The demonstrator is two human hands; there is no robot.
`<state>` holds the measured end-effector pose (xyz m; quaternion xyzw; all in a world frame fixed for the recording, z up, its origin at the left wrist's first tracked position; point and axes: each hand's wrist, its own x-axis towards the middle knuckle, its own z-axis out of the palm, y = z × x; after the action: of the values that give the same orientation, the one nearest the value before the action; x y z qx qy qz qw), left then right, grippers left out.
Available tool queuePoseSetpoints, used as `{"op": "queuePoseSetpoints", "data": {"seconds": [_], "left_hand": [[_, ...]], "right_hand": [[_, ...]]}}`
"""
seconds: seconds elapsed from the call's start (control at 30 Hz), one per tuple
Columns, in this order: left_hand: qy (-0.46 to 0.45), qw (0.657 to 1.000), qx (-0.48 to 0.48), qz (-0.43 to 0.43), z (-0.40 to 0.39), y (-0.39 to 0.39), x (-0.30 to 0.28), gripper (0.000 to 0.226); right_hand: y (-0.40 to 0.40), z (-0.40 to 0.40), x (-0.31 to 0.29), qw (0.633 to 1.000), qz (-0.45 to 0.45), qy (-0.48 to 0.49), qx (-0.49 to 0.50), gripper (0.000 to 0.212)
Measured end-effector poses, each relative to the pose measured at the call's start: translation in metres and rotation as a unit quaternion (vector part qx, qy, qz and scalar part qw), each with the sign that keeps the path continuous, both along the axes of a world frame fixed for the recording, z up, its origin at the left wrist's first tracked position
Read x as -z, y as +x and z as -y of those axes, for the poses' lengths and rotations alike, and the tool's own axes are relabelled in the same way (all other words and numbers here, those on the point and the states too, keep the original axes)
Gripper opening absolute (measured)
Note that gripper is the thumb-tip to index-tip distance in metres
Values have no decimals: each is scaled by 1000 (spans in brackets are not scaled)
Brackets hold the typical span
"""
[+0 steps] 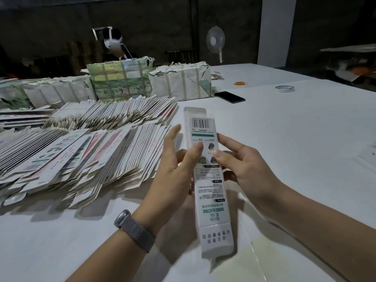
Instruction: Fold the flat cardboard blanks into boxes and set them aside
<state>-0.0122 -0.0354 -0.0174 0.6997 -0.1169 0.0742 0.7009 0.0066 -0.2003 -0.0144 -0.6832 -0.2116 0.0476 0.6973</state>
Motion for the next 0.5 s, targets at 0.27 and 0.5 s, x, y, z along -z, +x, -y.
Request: {"op": "queuePoseSetpoints", "data": {"seconds": [0.27, 0.5], "left_hand": [[-16, 997, 76, 23, -7, -1, -2, 80], [-57, 994, 87, -14, -9, -1, -3, 78]], "right_hand": [[1, 5, -4, 1000, 6, 21, 2, 40], [2, 3, -4, 1000, 11, 23, 8, 50]]}}
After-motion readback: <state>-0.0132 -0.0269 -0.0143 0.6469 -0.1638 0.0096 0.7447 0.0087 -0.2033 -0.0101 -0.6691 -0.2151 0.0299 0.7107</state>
